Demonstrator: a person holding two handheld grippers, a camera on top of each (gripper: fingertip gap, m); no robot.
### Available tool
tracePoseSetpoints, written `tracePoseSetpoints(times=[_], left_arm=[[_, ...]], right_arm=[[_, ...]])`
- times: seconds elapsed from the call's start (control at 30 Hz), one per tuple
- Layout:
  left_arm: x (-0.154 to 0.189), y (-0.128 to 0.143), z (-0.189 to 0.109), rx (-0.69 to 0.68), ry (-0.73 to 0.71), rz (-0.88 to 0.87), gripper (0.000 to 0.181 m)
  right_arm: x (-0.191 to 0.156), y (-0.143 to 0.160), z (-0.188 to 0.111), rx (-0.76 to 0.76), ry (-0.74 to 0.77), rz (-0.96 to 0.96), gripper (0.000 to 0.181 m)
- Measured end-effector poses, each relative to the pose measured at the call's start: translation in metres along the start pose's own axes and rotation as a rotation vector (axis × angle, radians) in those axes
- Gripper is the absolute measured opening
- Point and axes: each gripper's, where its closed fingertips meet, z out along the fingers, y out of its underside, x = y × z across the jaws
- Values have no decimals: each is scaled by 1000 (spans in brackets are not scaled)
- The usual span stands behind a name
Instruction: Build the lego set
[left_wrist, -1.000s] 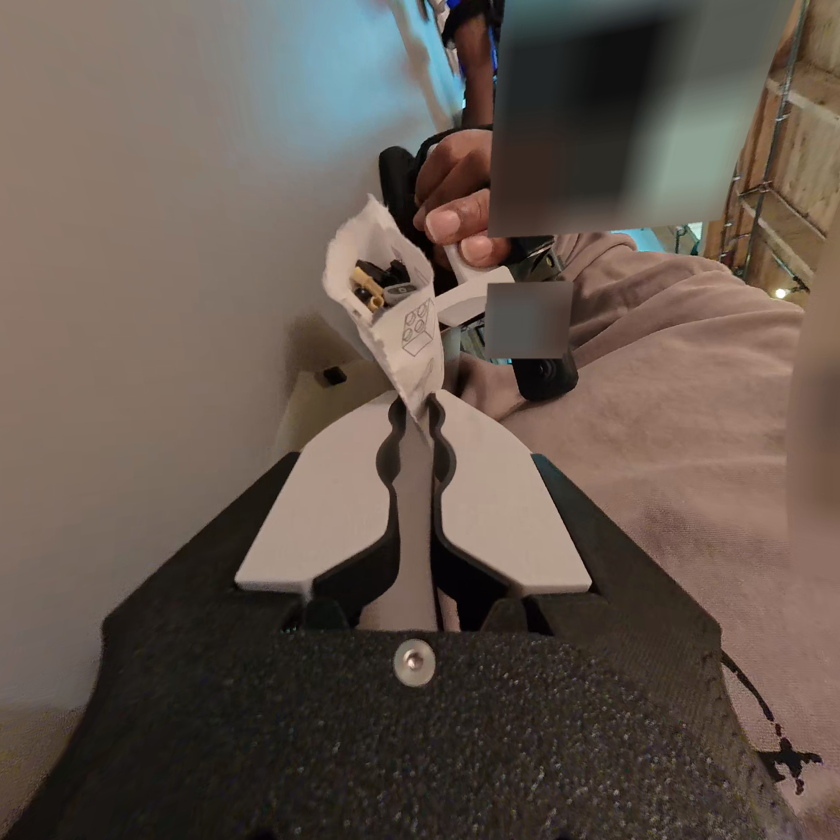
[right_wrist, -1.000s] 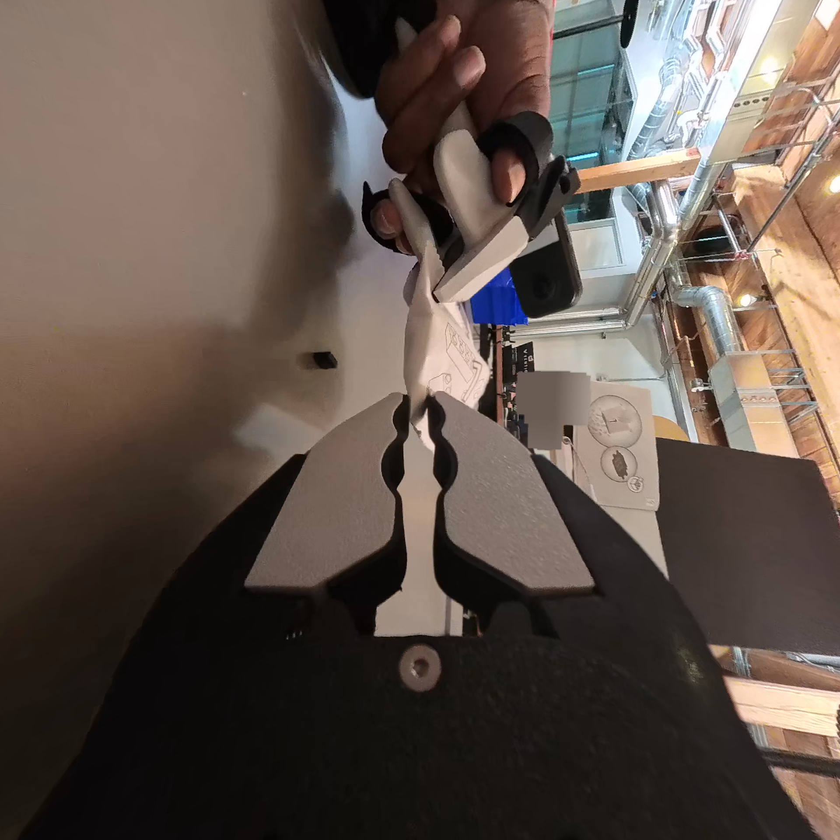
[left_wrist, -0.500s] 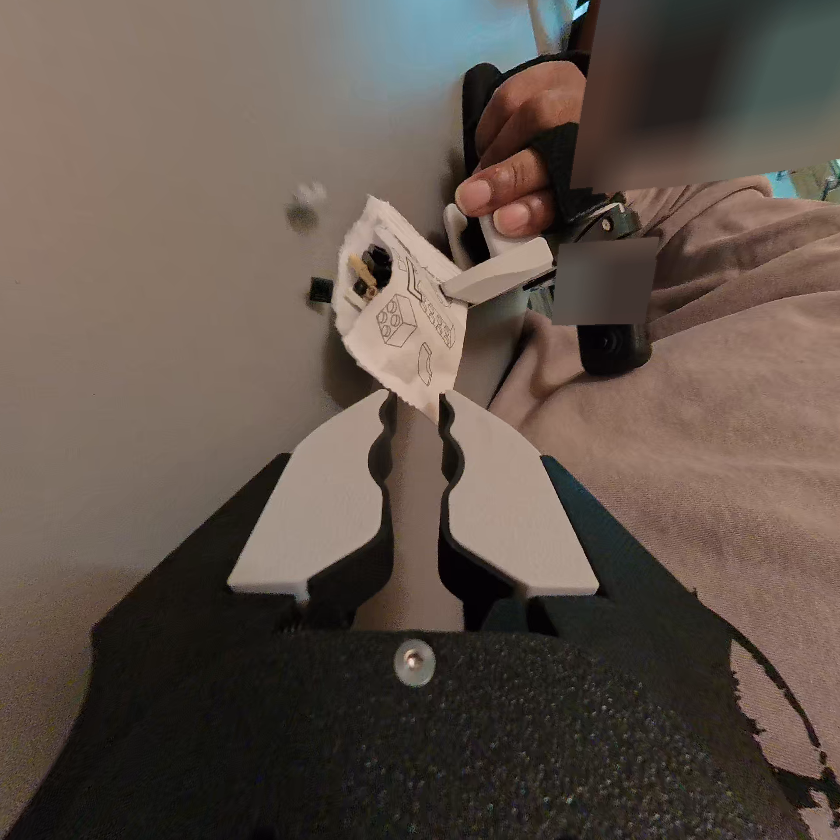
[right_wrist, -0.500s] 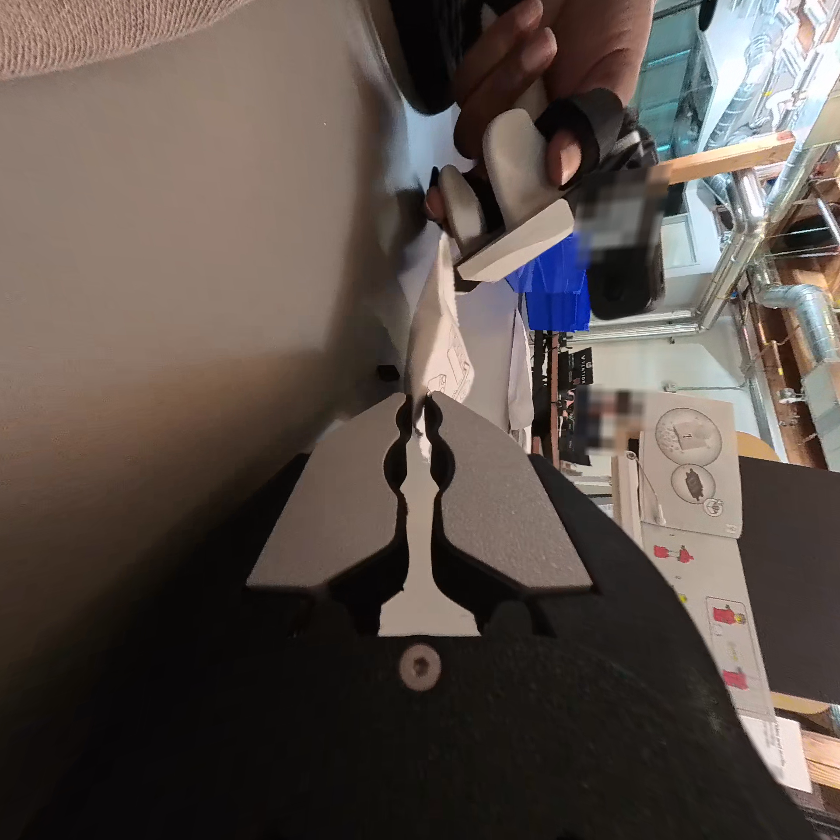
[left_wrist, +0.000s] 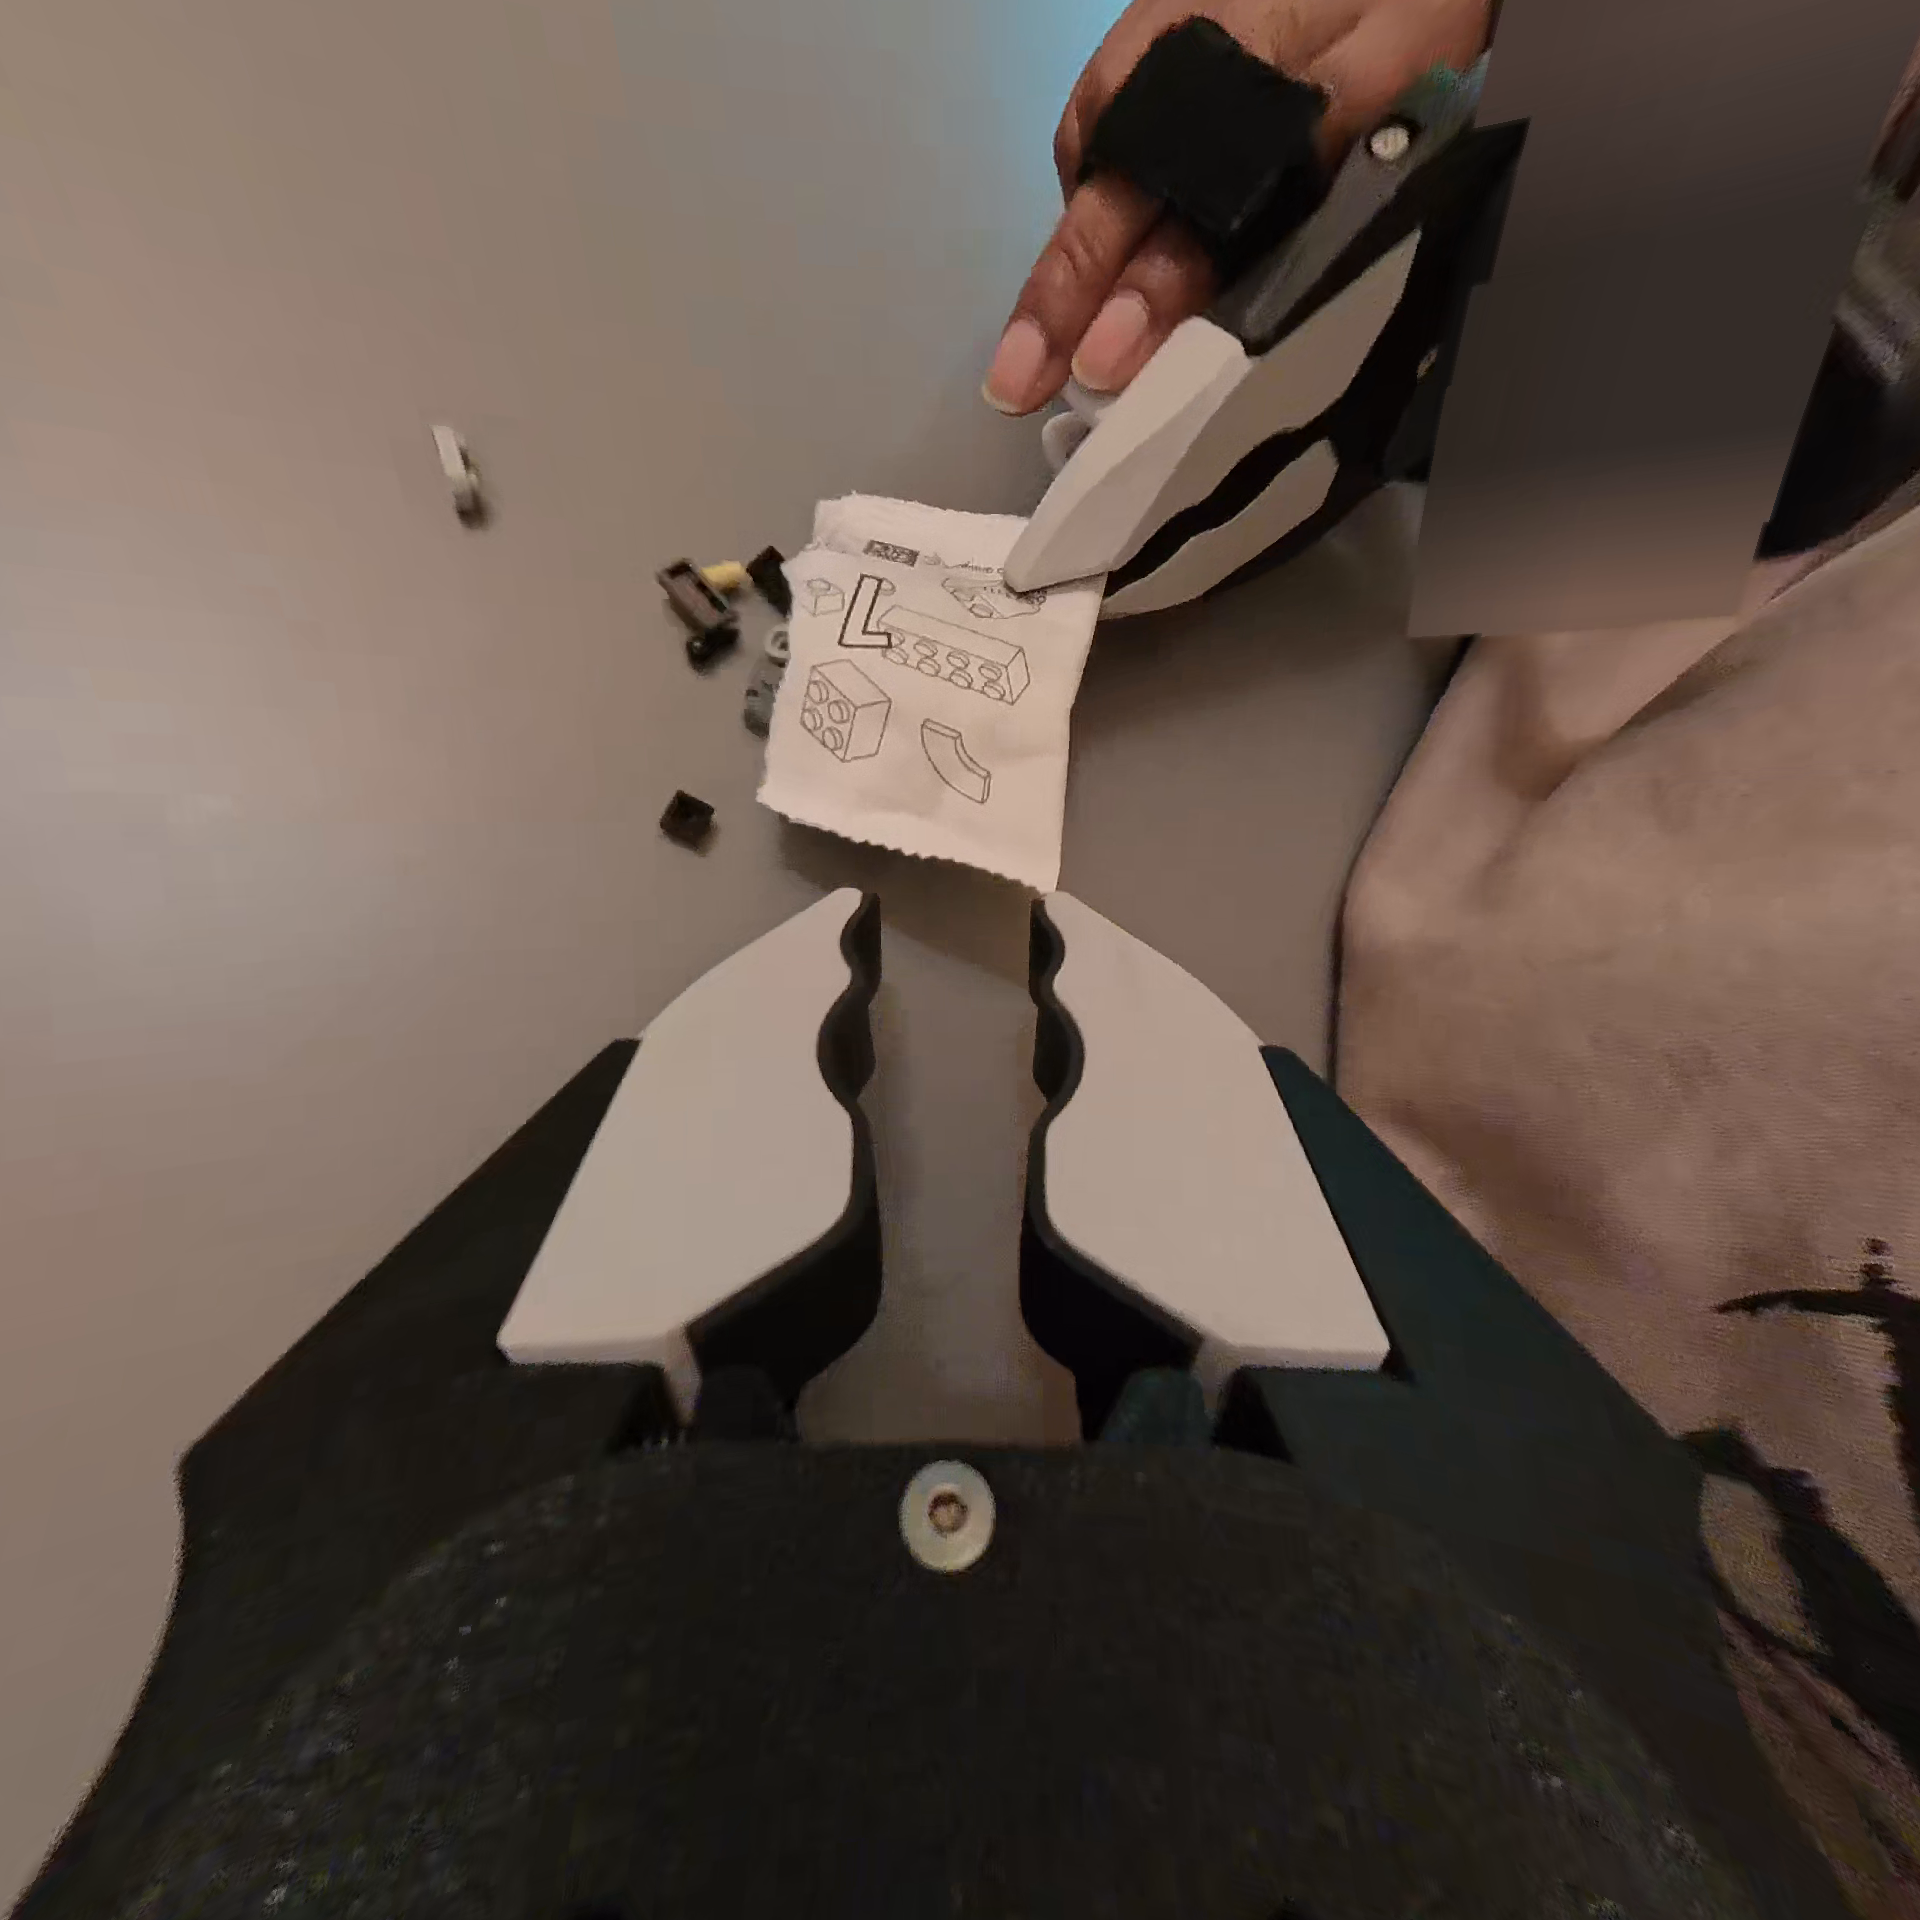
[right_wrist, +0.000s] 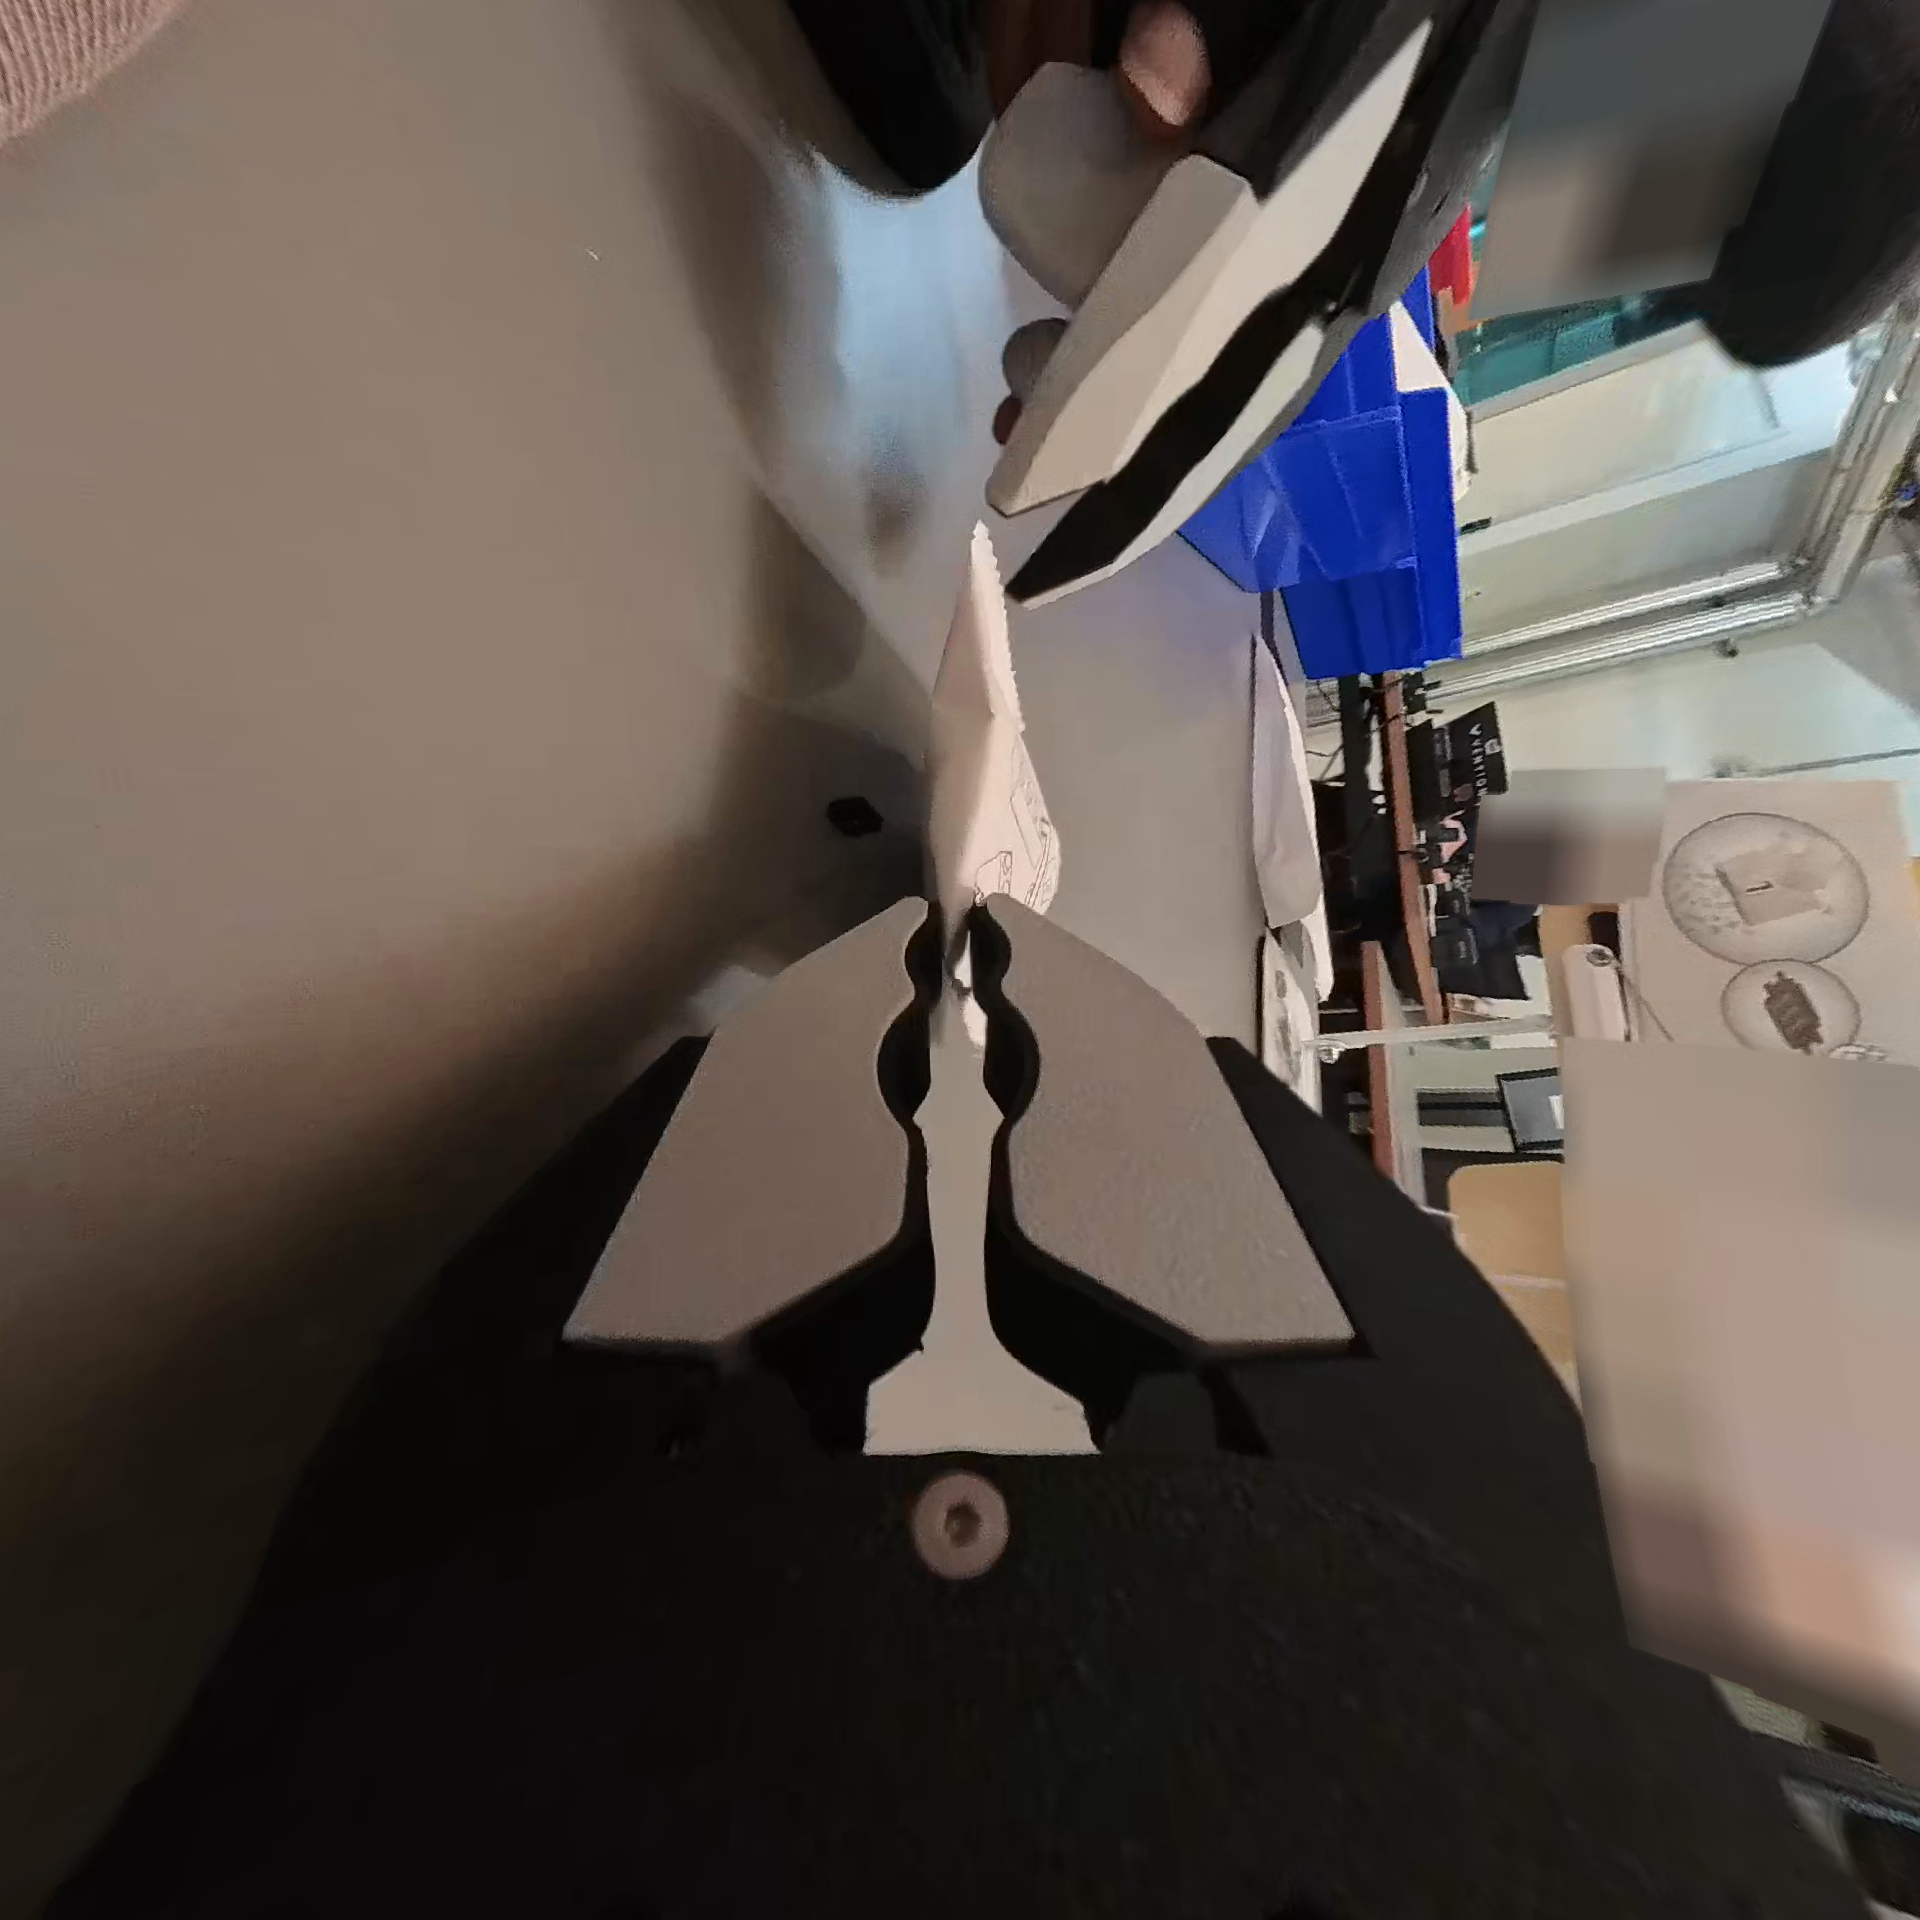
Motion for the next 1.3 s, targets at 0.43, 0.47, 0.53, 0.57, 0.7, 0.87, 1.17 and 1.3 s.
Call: tracePoseSetpoints(times=[0.43, 0.47, 0.53, 0.57, 0.7, 0.87, 1.17, 1.3], left_arm=[[-7, -3, 9, -24, -247, 503, 30], [-9, -5, 9, -21, -265, 522, 28], [-13, -9, 8, -13, -286, 556, 24], [-15, -12, 8, -6, -300, 578, 21], [-18, -16, 5, 7, -296, 657, 23], [-27, -23, 2, 1, -340, 760, 24], [-18, -28, 2, 27, -280, 814, 1], [-18, -34, -2, 99, -221, 721, 0]], right_arm=[[8, -1, 0, 48, -154, 284, 5], [9, -1, 0, 52, -168, 312, 5], [10, 0, 0, 59, -209, 370, 5], [11, 0, -1, 65, -226, 395, 5], [18, 1, -1, 87, -269, 453, 5], [16, 1, 0, 91, -337, 467, 5], [26, 4, 3, 94, -436, 570, 5], [43, 8, 4, 104, -434, 646, 7]])
